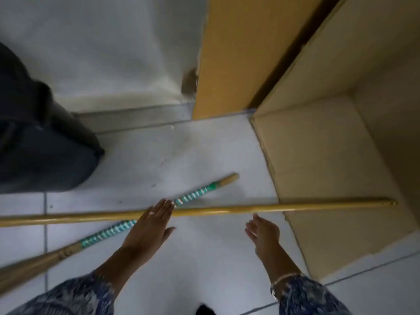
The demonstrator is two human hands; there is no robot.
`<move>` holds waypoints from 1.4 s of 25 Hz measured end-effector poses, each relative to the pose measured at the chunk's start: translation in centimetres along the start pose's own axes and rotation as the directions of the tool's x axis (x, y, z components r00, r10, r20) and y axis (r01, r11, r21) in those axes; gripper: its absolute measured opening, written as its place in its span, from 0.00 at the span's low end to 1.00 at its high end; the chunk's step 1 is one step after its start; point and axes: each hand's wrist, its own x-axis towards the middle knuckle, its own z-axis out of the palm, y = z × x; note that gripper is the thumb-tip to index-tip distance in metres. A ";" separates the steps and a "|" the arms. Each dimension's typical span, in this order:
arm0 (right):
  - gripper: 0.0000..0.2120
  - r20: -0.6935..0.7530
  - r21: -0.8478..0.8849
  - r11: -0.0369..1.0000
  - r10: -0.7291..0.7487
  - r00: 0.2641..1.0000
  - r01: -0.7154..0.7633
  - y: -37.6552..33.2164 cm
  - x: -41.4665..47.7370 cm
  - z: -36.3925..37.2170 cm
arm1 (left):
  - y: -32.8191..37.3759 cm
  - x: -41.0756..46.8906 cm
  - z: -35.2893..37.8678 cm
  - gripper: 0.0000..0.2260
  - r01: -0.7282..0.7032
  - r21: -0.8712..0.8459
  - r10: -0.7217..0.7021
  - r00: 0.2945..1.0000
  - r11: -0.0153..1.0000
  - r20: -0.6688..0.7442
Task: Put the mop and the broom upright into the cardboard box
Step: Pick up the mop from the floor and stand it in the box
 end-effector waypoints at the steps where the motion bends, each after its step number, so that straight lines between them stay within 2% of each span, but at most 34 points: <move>1: 0.05 -0.007 0.007 1.000 -0.005 1.000 0.005 0.3 1.9 0.6 | 1.1 1.7 1.8 0.22 -0.033 -0.047 0.034 0.999 0.998 0.034; 2: 0.08 -0.049 0.036 0.999 -0.014 0.999 0.016 0.3 3.2 1.0 | 2.2 2.9 3.2 0.20 -0.066 -0.070 0.066 0.998 0.995 -0.002; 4: 0.12 -0.072 0.141 0.990 0.012 0.997 -0.002 -0.3 5.9 2.1 | 4.7 5.8 5.0 0.17 -0.044 -0.210 0.071 0.990 0.977 0.124; 5: 0.12 -0.054 0.169 0.986 0.007 0.998 0.002 -0.2 6.9 2.2 | 5.7 6.7 5.8 0.17 0.003 -0.275 0.055 0.977 0.961 0.204; 8: 0.08 0.021 0.214 0.977 0.015 1.000 -0.020 0.1 7.9 2.1 | 6.3 8.7 6.6 0.17 0.174 -0.287 -0.042 0.909 0.942 0.415; 10: 0.06 0.090 0.192 0.979 0.049 0.995 -0.066 -0.2 8.2 2.3 | 6.0 10.1 5.9 0.18 0.263 -0.344 -0.062 0.865 0.901 0.498; 12: 0.09 0.118 0.174 0.980 0.074 0.990 -0.094 -0.8 7.1 2.0 | 5.8 10.4 4.7 0.17 0.322 -0.379 -0.071 0.834 0.868 0.547; 18: 0.05 0.092 0.184 0.972 0.129 0.987 -0.144 -5.4 -0.2 1.5 | 5.9 9.4 -2.1 0.13 0.423 -0.445 -0.112 0.812 0.790 0.573; 21: 0.18 0.079 0.186 0.977 0.087 0.993 -0.100 -7.7 -6.0 1.1 | 6.4 8.3 -7.0 0.11 0.442 -0.455 -0.111 0.801 0.773 0.588; 23: 0.18 0.078 0.169 0.984 0.036 0.996 -0.049 -10.3 -10.4 0.6 | 6.8 7.9 -11.4 0.08 0.433 -0.477 -0.104 0.813 0.765 0.573; 26: 0.13 0.076 0.177 0.983 -0.065 0.995 0.051 -13.8 -15.8 0.8 | 7.1 7.6 -17.5 0.12 0.412 -0.514 -0.099 0.843 0.752 0.529; 29: 0.03 0.098 0.205 0.970 -0.151 0.984 0.128 -18.1 -22.5 0.2 | 8.4 6.8 -25.0 0.16 0.337 -0.518 -0.072 0.883 0.786 0.464; 32: 0.04 0.129 0.216 0.941 -0.292 0.948 0.261 -22.0 -29.4 -1.4 | 10.1 5.3 -32.4 0.10 0.282 -0.588 -0.038 0.919 0.758 0.392; 35: 0.05 0.133 0.216 0.890 -0.433 0.891 0.401 -25.7 -36.9 -3.9 | 12.2 3.0 -39.8 0.12 0.217 -0.672 -0.009 0.954 0.708 0.298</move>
